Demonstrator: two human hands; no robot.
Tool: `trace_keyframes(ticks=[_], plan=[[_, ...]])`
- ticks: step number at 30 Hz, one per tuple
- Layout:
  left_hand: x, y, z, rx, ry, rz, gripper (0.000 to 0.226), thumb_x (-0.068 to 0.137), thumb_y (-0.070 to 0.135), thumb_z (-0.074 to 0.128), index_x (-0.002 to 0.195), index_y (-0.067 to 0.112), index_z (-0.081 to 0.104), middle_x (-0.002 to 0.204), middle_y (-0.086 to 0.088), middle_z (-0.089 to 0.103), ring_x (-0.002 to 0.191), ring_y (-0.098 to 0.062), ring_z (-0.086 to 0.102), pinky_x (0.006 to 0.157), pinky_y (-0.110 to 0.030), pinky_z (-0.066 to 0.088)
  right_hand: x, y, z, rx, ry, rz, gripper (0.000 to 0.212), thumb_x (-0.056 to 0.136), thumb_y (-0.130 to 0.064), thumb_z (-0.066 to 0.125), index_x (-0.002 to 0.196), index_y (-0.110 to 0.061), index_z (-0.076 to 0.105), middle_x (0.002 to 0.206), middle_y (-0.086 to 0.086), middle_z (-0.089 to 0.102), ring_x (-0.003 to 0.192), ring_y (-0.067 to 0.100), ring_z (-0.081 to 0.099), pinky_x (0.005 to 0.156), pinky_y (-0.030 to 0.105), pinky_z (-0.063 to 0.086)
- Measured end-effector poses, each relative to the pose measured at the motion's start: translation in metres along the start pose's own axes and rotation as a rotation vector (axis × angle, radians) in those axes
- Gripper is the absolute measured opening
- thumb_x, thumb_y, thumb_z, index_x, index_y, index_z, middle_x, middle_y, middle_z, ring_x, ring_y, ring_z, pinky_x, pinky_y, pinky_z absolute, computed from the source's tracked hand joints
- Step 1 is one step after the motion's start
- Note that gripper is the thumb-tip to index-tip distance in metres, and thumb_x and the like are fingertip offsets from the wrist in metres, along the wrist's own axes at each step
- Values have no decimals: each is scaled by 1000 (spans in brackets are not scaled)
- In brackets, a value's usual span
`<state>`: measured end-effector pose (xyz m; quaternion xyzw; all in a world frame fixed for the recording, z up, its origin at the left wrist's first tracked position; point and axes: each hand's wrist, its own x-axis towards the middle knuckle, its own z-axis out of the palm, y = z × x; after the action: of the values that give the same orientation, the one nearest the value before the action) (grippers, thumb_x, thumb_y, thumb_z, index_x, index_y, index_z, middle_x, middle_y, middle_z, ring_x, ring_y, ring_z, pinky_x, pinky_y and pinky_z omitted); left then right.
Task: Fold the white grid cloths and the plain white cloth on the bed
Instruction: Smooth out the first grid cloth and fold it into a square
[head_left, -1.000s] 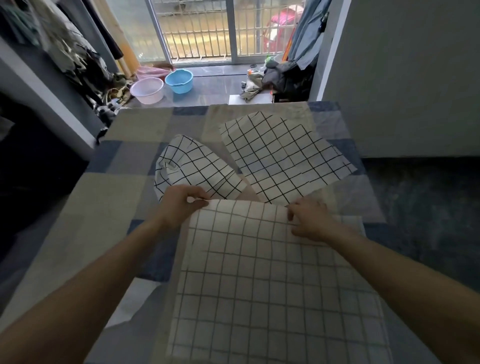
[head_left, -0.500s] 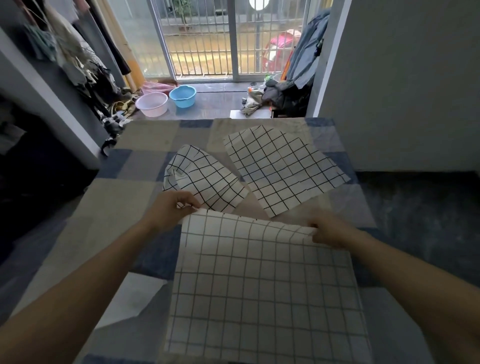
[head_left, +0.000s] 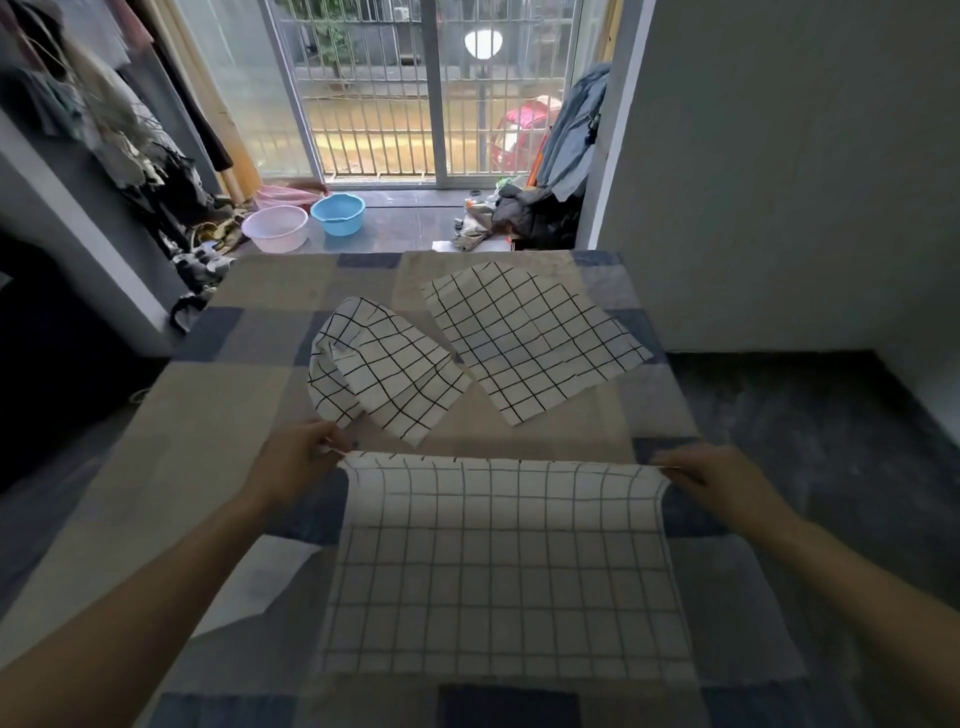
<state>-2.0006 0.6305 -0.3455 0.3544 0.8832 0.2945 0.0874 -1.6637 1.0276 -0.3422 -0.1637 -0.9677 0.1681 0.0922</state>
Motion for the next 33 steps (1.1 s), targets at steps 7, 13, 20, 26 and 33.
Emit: trace_keyframes(ticks=[7, 13, 20, 26, 33], plan=[[-74, -19, 21, 120, -102, 87, 43, 72, -2, 78, 78, 37, 61, 94, 15, 57, 90, -12, 55, 75, -19, 42, -92, -4, 46, 18, -45, 21, 40, 91, -41, 45, 116, -23, 70, 125, -1, 64, 111, 14, 61, 100, 20, 39], [-125, -41, 47, 276, -286, 185, 31, 68, 14, 79, 84, 35, 63, 105, 8, 59, 94, -17, 55, 74, -29, 47, -147, -18, 75, -245, -84, -114, 43, 60, -18, 90, 102, -20, 76, 116, 5, 69, 102, 26, 68, 90, 36, 51], [-150, -49, 73, 72, -398, 10, 23, 64, 33, 75, 82, 46, 66, 91, 22, 59, 91, -7, 58, 88, -43, 49, -171, -17, 99, -292, -179, 23, 73, 47, 4, 85, 116, -8, 68, 123, 18, 64, 104, 37, 66, 81, 49, 53], [-162, -23, 78, 261, -183, 265, 19, 79, 45, 57, 90, 29, 61, 113, 10, 56, 102, -11, 51, 81, -30, 46, -164, -46, 102, -158, -7, 159, 58, 71, 4, 61, 128, -2, 54, 131, 23, 53, 115, 41, 56, 93, 52, 47], [-139, 45, 145, 265, -214, 335, 44, 92, 31, 51, 134, 23, 43, 158, -5, 24, 147, -24, 18, 119, -42, 18, -125, -83, 139, -87, -89, 152, 75, 88, -28, 61, 149, -18, 18, 157, 17, 17, 143, 28, 14, 113, 51, 22]])
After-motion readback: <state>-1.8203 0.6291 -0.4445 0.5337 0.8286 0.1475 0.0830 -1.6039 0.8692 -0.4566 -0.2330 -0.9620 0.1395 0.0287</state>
